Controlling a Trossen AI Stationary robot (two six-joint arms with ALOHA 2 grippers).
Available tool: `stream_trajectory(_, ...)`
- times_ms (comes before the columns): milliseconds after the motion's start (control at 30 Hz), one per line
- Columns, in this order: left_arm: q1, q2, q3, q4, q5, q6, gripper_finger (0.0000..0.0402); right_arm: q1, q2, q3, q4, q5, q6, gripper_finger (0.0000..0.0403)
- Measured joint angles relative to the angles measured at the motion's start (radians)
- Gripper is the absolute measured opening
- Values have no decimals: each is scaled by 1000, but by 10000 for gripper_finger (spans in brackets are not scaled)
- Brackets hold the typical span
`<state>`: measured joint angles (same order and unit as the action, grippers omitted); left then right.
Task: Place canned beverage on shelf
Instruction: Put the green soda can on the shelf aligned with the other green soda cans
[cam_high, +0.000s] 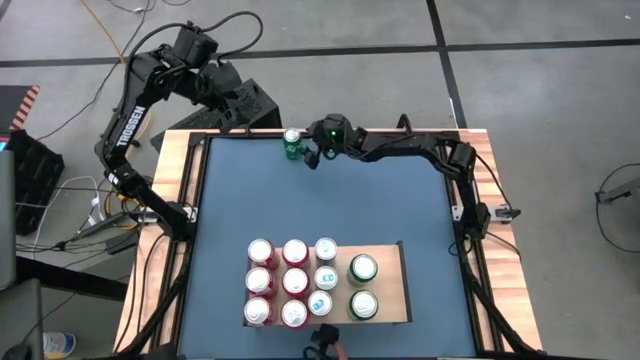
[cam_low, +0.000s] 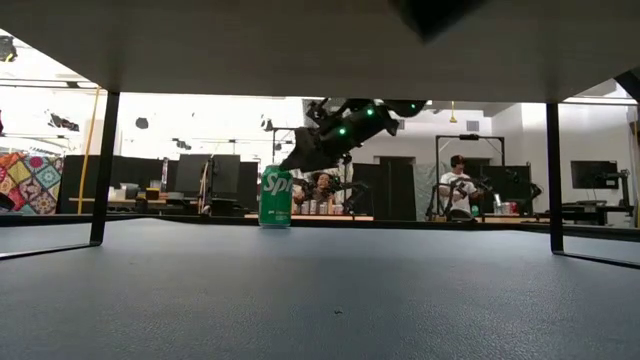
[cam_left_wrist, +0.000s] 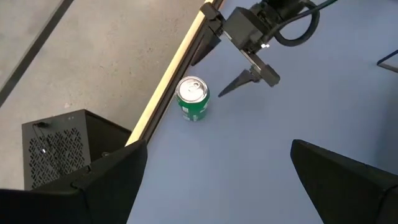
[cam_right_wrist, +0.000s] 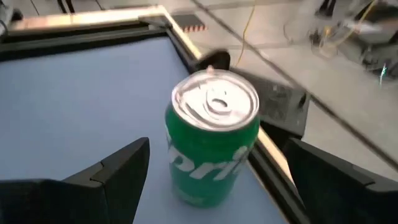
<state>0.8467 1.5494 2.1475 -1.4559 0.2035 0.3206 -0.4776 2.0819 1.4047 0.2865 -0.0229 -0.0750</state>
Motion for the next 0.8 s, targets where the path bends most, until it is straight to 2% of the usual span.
stream_trajectory(133,0,0,0,1,0,0,384,4,0,-34,93,0,11,359)
stream_trajectory(267,0,0,0,1,0,-1,384,11,1,-39,72,-1,90,359)
stream_trajectory(600,-4,0,0,-4,-1,-9,384,23,1,-42,17,19,30,359)
stream_trajectory(800,-17,0,0,-6,0,-8,384,19,1,-122,74,7,34,359)
